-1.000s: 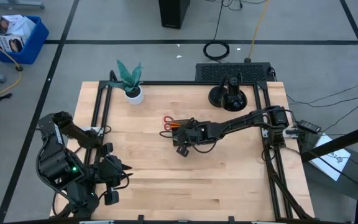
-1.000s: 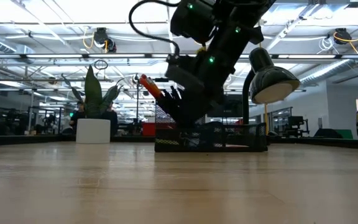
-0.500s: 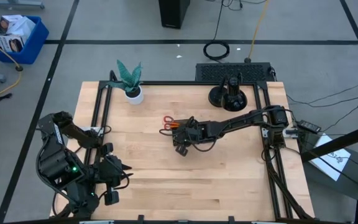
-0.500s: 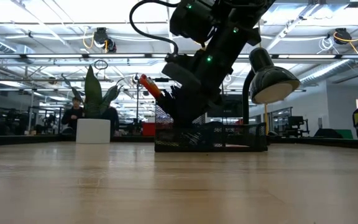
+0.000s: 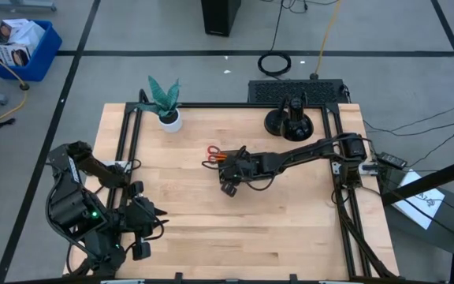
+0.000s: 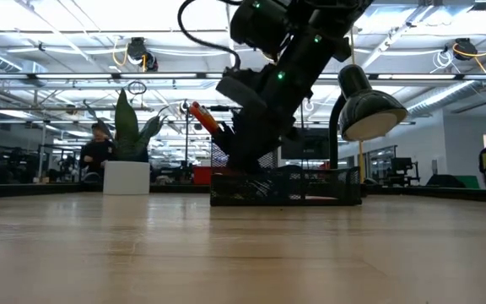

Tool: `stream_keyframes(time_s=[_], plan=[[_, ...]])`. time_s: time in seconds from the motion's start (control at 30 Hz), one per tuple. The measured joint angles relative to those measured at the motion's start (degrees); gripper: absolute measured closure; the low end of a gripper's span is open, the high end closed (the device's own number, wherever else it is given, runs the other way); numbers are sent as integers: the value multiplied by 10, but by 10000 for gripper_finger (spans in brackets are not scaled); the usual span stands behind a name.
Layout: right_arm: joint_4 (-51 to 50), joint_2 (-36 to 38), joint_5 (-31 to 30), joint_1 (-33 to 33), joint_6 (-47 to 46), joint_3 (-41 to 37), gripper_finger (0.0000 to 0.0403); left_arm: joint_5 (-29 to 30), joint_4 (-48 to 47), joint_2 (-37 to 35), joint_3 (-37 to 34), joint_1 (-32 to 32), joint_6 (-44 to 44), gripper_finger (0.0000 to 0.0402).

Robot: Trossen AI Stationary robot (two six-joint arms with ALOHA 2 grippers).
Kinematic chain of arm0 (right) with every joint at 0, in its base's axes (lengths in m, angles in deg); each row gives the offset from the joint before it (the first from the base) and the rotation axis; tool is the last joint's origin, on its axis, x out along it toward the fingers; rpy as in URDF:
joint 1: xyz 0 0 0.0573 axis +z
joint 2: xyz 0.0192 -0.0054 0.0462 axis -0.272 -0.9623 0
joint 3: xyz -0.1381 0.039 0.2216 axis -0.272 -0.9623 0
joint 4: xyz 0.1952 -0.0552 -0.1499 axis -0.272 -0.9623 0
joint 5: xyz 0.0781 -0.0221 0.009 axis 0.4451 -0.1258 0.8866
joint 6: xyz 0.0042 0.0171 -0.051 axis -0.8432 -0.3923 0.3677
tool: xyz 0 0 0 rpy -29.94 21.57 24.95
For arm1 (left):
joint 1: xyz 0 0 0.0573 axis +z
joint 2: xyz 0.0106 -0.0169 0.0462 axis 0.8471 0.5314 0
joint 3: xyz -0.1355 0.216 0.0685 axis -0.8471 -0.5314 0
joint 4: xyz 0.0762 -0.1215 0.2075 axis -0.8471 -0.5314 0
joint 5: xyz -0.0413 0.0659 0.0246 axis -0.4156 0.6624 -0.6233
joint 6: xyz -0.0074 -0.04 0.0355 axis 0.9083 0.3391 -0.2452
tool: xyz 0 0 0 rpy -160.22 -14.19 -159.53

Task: Pick and place office supplies into organizer
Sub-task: Return to Home Position

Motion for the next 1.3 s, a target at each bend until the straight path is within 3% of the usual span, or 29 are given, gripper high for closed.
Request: stream_keyframes(time_s=[0.43, 0.53, 0.8, 1.3], plan=[[8, 43, 20, 24, -2, 0, 364, 0, 0, 0, 0, 0, -5, 316], [5, 49, 46, 41, -5, -1, 368, 0, 0, 0, 0, 0, -5, 316], [17, 95, 38, 107, 13, 0, 377, 2, 1, 0, 0, 0, -5, 316], [18, 243, -194, 239, 46, 0, 402, 2, 9, 0, 0, 0, 9, 316]])
